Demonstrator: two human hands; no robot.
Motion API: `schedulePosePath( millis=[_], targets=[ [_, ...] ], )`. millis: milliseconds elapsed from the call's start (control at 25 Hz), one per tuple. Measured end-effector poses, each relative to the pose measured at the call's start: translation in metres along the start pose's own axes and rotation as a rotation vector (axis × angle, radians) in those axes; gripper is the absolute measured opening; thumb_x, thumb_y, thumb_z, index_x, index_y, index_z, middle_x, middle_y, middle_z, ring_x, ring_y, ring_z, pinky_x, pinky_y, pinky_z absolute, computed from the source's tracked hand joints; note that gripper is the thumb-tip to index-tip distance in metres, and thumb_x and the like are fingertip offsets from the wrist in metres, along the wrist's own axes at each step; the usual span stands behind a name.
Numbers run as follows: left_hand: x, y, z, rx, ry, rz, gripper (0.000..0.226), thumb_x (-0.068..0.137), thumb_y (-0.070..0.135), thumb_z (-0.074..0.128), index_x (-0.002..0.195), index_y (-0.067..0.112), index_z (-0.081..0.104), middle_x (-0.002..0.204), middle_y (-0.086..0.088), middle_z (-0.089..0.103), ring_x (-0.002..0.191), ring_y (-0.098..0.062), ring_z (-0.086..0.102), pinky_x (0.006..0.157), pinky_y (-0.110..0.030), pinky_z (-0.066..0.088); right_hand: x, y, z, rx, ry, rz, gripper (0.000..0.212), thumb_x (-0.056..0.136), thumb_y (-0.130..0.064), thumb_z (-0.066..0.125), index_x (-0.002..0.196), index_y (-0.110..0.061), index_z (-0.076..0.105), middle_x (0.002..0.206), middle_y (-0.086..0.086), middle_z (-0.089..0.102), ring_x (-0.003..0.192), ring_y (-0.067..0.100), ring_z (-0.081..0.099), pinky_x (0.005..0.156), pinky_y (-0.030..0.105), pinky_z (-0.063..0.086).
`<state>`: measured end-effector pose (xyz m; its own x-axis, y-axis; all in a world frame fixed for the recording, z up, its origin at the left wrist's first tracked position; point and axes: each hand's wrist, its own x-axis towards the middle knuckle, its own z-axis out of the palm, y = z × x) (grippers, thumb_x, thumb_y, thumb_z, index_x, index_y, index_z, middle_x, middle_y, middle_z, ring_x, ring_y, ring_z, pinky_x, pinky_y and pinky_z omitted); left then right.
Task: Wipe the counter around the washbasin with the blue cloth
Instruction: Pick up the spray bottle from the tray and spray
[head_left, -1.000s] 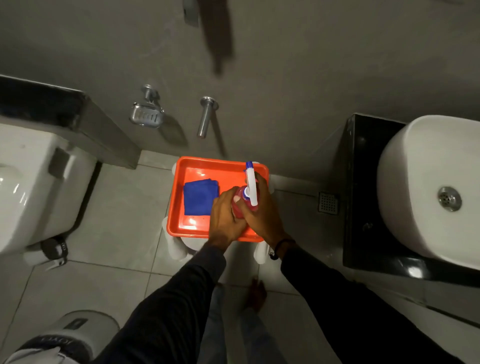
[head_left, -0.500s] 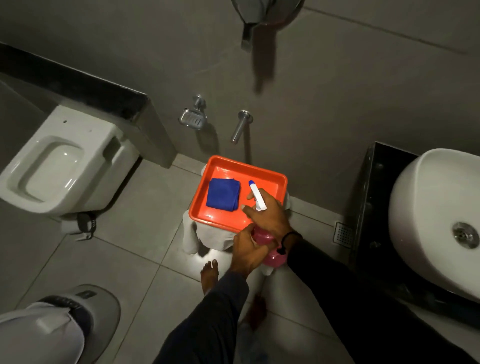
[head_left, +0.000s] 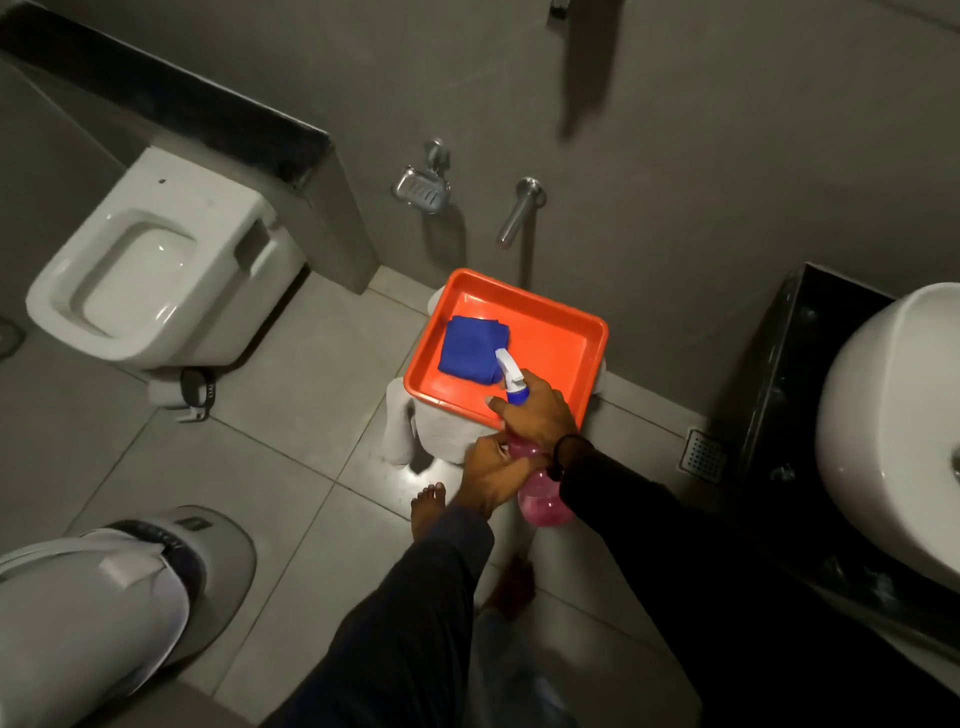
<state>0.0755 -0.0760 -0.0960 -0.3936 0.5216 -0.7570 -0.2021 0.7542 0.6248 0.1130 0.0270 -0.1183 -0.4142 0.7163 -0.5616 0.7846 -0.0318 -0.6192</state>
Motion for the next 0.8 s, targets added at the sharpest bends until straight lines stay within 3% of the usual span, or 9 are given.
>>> schedulePosePath(
  millis=[80, 160, 280, 400, 440, 560, 720, 800],
  targets=[
    [0.001, -0.004, 0.001, -0.025, -0.017, -0.005, 0.018, 0.083, 0.009, 0.075, 0.101, 0.008, 0.072, 0.077, 0.006, 0.067, 0.070, -0.006, 0.064, 0.049, -0.002, 0.045, 0.002, 0.001, 0.005, -0.054, 0.026, 0.016, 0.046, 0.076, -0.053, 0.069, 0.115, -0.029, 0.064, 0.105, 0.001, 0.074, 0.098, 0.029, 0.068, 0.089, 0.041, 0.055],
    [0.004, -0.004, 0.000, -0.017, -0.022, -0.002, 0.019, 0.087, 0.006, 0.072, 0.105, 0.002, 0.071, 0.074, 0.008, 0.064, 0.066, 0.001, 0.058, 0.049, 0.000, 0.044, 0.007, 0.000, 0.008, -0.100, 0.039, 0.019, 0.047, 0.076, -0.054, 0.068, 0.115, -0.028, 0.064, 0.106, 0.003, 0.074, 0.099, 0.032, 0.067, 0.090, 0.042, 0.055],
    [0.009, -0.004, -0.001, 0.006, -0.026, 0.014, 0.024, 0.091, 0.001, 0.065, 0.113, -0.010, 0.067, 0.075, 0.006, 0.060, 0.068, -0.001, 0.055, 0.051, 0.000, 0.044, 0.011, -0.003, 0.011, -0.153, 0.041, 0.042, 0.049, 0.076, -0.055, 0.068, 0.117, -0.028, 0.063, 0.107, 0.005, 0.073, 0.100, 0.032, 0.066, 0.090, 0.042, 0.055],
    [0.008, -0.007, -0.004, -0.012, -0.033, 0.032, 0.024, 0.093, 0.000, 0.063, 0.114, -0.011, 0.065, 0.076, 0.003, 0.061, 0.072, -0.008, 0.056, 0.053, -0.001, 0.045, 0.010, -0.004, 0.016, -0.165, 0.042, 0.071, 0.049, 0.075, -0.054, 0.070, 0.114, -0.025, 0.066, 0.106, 0.005, 0.073, 0.097, 0.031, 0.068, 0.088, 0.040, 0.055],
    [0.007, -0.007, -0.005, -0.025, -0.036, 0.041, 0.024, 0.093, 0.002, 0.063, 0.114, -0.009, 0.066, 0.081, 0.000, 0.064, 0.075, -0.011, 0.059, 0.058, -0.003, 0.047, 0.010, -0.004, 0.017, -0.141, 0.037, 0.077, 0.047, 0.075, -0.054, 0.071, 0.111, -0.024, 0.068, 0.104, 0.005, 0.074, 0.095, 0.031, 0.069, 0.087, 0.039, 0.056],
    [0.008, -0.011, -0.009, -0.068, -0.051, 0.052, 0.023, 0.091, 0.010, 0.067, 0.113, 0.002, 0.068, 0.105, -0.013, 0.071, 0.090, -0.016, 0.063, 0.085, -0.027, 0.055, 0.010, -0.003, 0.019, -0.008, -0.005, 0.093, 0.040, 0.074, -0.051, 0.076, 0.098, -0.020, 0.070, 0.098, 0.004, 0.075, 0.092, 0.030, 0.069, 0.088, 0.040, 0.056],
    [0.017, -0.016, -0.009, -0.075, -0.058, 0.033, 0.024, 0.090, 0.014, 0.069, 0.110, 0.001, 0.070, 0.112, -0.020, 0.073, 0.089, -0.018, 0.065, 0.085, -0.032, 0.056, 0.015, -0.007, 0.022, -0.022, 0.057, 0.105, 0.033, 0.075, -0.046, 0.078, 0.077, -0.017, 0.063, 0.083, 0.006, 0.069, 0.084, 0.031, 0.066, 0.075, 0.036, 0.051],
    [0.024, -0.016, -0.012, -0.010, -0.044, 0.025, 0.027, 0.089, 0.018, 0.071, 0.112, 0.003, 0.071, 0.112, -0.018, 0.074, 0.091, -0.020, 0.066, 0.082, -0.029, 0.055, 0.017, -0.009, 0.026, -0.039, 0.118, 0.118, 0.037, 0.076, -0.044, 0.079, 0.086, -0.010, 0.067, 0.089, 0.011, 0.071, 0.088, 0.033, 0.066, 0.077, 0.037, 0.054]
  ],
)
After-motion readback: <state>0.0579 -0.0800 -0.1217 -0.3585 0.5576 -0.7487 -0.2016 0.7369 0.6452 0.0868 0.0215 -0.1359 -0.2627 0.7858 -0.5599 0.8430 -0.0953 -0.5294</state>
